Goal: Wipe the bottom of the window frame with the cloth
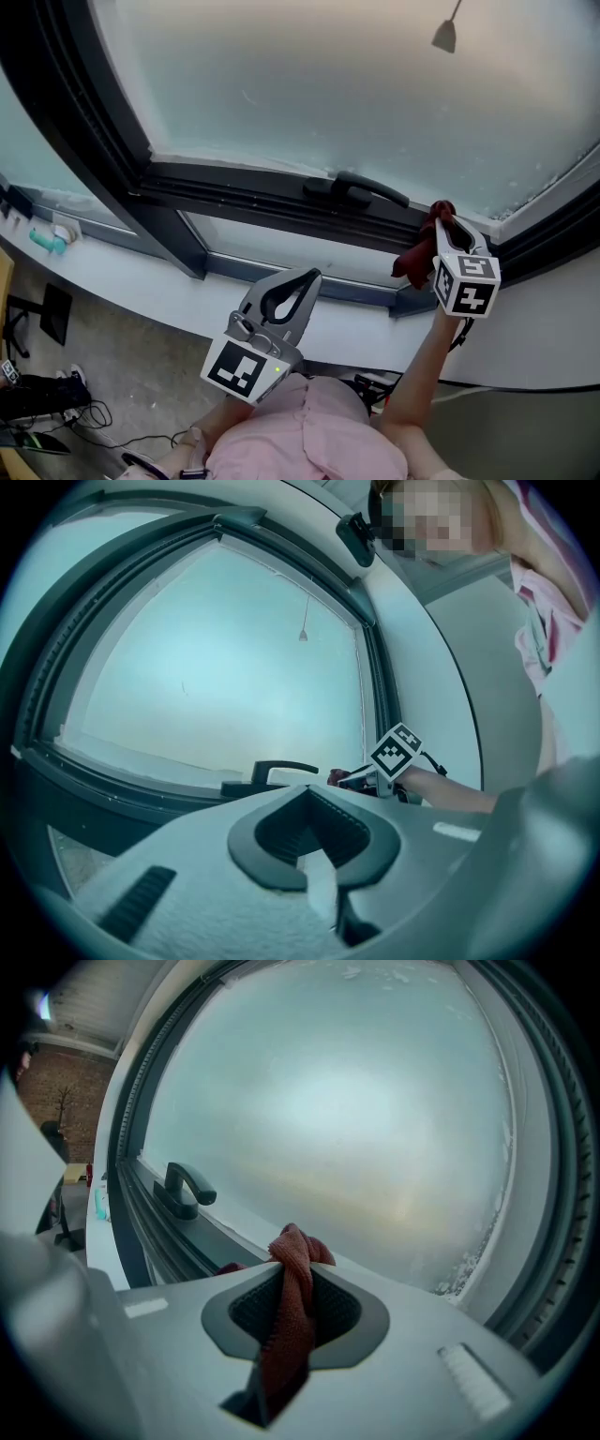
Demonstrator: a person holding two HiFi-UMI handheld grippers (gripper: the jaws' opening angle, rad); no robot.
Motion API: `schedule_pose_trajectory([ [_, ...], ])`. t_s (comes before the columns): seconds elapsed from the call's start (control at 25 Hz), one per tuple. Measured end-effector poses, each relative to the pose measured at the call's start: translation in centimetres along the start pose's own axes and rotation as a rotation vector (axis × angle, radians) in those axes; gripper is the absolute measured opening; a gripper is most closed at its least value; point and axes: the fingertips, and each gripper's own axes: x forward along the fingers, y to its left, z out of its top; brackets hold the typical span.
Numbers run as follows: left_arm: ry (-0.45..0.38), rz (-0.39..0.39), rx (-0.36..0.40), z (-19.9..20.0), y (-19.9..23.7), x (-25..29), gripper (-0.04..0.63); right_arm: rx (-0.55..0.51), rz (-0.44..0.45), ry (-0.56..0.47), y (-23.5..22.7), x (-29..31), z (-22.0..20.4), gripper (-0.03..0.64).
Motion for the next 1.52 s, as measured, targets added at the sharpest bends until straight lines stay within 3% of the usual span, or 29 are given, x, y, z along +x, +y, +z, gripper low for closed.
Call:
schedule_pose_trajectory([
  [0.24,0.081,-0.014,0.016,-1.7,-0.7,0.2,-0.003,0.008,-0.02,0.001,-1.7,-0.5,-0.6,0.066],
  [1.52,0.074,-0.023,0.031,-2.0,-3.2,2.5,-0.003,0.068,-0.056,-0.01,-6.9,-1.7,-2.8,0.066],
])
